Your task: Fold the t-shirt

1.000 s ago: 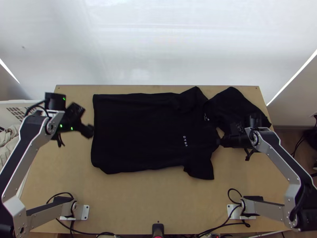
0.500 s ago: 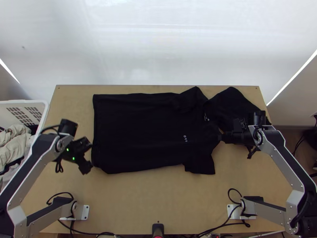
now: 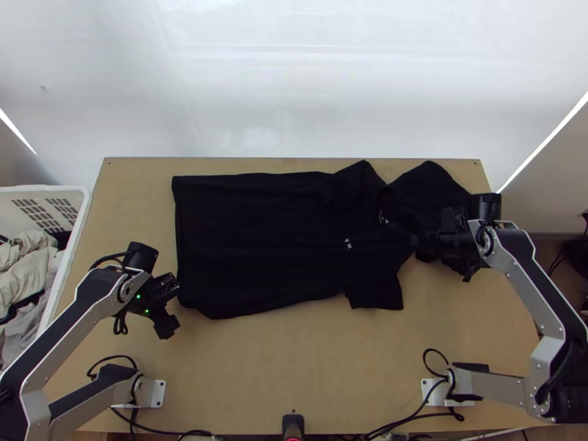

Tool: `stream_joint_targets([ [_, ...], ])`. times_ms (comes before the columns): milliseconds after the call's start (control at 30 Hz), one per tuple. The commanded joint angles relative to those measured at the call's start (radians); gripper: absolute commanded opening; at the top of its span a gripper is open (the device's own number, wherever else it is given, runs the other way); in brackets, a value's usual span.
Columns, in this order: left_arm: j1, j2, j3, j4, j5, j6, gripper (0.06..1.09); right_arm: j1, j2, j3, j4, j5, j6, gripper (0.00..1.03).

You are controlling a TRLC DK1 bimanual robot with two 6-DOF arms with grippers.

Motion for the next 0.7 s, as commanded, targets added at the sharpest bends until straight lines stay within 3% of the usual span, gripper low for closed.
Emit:
stream_joint_targets([
  [0,0.000,0.039,0.004,0.029,0.076,-0.046,1.04,-0.035,0.052,0.030,0.006,0.001,0.003,0.03],
  [300,-0.015,0.134,0.061,0.048,0.232,-0.152,1.04,-0.034,0.069,0.039,0.006,0.001,0.012,0.03],
  [667,-0.031,0.254,0.107,0.095,0.263,-0.221,1.04,-0.026,0.069,0.058,0.006,0.001,0.017,0.03],
])
